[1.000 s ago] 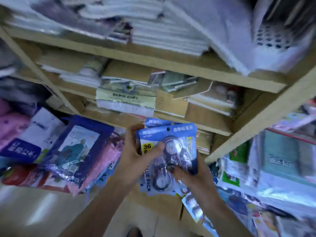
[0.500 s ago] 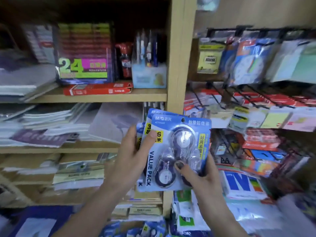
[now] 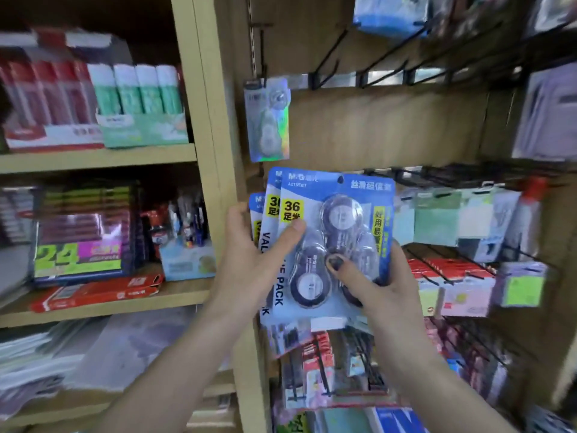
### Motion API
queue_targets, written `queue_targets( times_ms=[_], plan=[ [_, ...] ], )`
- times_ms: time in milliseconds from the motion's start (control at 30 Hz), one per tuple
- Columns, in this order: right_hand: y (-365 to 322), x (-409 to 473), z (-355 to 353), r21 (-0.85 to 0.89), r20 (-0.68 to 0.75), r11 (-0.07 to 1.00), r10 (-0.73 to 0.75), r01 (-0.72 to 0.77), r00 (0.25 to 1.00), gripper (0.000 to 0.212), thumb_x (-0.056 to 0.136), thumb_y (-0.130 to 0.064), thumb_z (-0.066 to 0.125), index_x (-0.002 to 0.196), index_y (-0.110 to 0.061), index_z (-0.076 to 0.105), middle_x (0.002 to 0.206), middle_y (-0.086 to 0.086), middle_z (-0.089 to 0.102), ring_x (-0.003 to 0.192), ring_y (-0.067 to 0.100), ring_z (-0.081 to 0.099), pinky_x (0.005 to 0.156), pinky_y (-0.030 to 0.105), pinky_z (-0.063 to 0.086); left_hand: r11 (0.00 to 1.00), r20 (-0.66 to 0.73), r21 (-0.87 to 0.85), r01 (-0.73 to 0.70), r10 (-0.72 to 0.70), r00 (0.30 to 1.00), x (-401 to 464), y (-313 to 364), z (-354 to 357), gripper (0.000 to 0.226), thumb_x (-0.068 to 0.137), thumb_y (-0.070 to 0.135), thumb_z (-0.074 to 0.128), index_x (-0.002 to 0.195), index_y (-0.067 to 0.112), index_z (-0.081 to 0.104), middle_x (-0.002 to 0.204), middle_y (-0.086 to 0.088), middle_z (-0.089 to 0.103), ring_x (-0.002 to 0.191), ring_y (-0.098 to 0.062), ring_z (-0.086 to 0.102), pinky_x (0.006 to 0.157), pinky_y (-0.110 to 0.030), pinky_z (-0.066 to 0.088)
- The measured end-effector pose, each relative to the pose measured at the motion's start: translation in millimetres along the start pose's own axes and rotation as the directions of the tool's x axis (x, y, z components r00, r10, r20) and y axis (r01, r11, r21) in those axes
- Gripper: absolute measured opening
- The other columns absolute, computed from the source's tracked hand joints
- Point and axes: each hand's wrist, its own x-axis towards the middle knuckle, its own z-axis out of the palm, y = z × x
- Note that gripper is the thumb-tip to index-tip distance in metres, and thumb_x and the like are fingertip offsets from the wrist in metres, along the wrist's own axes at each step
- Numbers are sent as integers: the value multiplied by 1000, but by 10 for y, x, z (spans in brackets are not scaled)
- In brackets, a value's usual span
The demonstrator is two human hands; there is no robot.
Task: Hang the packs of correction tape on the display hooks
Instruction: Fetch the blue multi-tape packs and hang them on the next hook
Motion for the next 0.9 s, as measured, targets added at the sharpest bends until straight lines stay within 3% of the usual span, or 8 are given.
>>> queue_targets(
  times_ms=[167,400,567,800,900],
  plan=[
    [-315,570,-131,-15,62,995,-98,100,993,36,87,-5,79,118,-19,66,102,-4,82,87,11,79,68,21,60,995,-53,40,-89,91,994,403,331,291,41,90,41,74,120,20,57,101,14,73,90,6,70,75,-15,53],
    [-580,1241,-246,-12,83,994,-112,113,990,39,83,-15,87,118,-14,68,107,4,81,94,21,78,80,39,64,996,-43,-10,-93,92,995,861,653,565,26,95,39,71,115,29,59,108,13,77,101,-7,75,96,-43,60],
    [-683,1544,-256,3,98,997,-71,71,993,38,83,-17,87,117,-13,70,107,5,82,100,30,78,90,49,64,999,-36,6,-45,45,998,1063,698,701,23,96,48,67,111,39,51,106,21,72,104,0,71,100,-39,57],
    [-726,1783,-175,-26,151,999,-24,28,988,36,85,-22,85,119,-21,70,102,-3,83,92,17,80,80,37,66,999,-88,-25,-46,43,995,1252,631,725,17,100,41,63,110,38,50,111,16,70,103,-2,71,97,-38,59],
    [-708,1809,-192,-27,159,999,-13,18,987,39,85,-24,86,121,-23,70,108,-4,82,97,19,80,88,41,64,997,-89,-1,-75,75,993,1303,624,731,20,100,46,62,113,37,50,111,17,71,104,-1,71,96,-37,57]
  ],
)
